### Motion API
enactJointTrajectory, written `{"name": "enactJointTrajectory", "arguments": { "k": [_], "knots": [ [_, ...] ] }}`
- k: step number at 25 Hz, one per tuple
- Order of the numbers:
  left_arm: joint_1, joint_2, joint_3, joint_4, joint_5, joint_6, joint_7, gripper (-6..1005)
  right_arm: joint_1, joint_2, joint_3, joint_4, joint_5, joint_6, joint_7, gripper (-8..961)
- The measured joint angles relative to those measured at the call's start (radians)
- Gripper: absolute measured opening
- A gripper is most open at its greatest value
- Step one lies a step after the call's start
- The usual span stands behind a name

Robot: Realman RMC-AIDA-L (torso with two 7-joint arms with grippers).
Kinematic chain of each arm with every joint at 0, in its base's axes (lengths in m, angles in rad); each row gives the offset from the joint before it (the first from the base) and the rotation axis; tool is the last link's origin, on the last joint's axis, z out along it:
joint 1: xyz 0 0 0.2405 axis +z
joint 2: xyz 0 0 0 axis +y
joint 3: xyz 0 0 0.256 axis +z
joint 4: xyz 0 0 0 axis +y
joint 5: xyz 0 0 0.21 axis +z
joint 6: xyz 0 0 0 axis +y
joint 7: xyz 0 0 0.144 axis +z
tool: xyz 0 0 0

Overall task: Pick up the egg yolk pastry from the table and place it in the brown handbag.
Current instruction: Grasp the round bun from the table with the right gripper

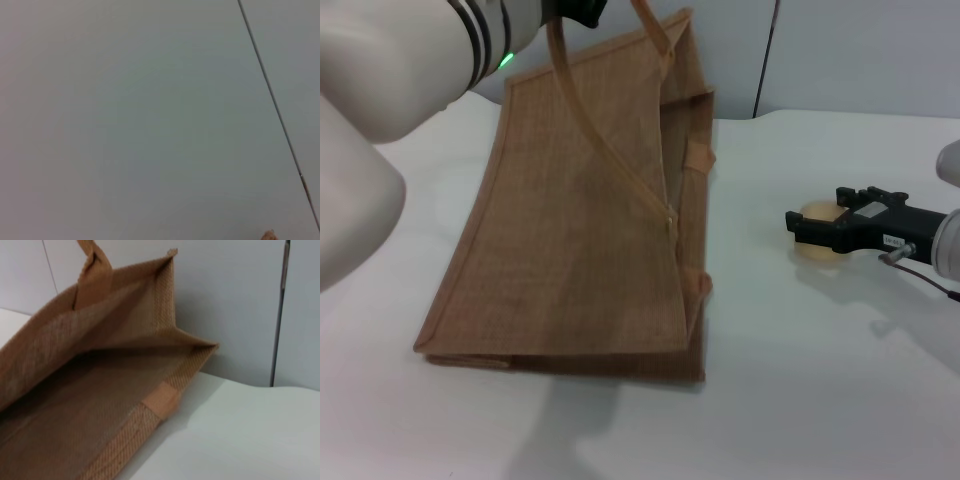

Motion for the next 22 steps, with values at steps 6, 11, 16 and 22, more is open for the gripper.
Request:
{"name": "enactJointTrajectory", "arguments": {
  "k": [6,11,16,22],
  "knots": [
    [0.0,-0.002,0.0,-0.001,0.0,-0.004,0.0,108,0.05,-0.001,0.003,0.08,0.0,0.002,-0.003,893],
    [-0.002,-0.004,0.0,-0.004,0.0,-0.007,0.0,107,0.074,0.0,0.003,0.115,0.0,0.008,-0.004,891],
    [-0.002,-0.006,0.001,-0.014,0.0,-0.009,0.0,107,0.089,0.0,0.002,0.141,0.0,0.009,-0.004,888],
    [-0.002,-0.012,0.002,-0.019,0.001,-0.009,0.001,107,0.112,-0.004,0.008,0.173,0.0,0.001,0.001,875]
  ]
}}
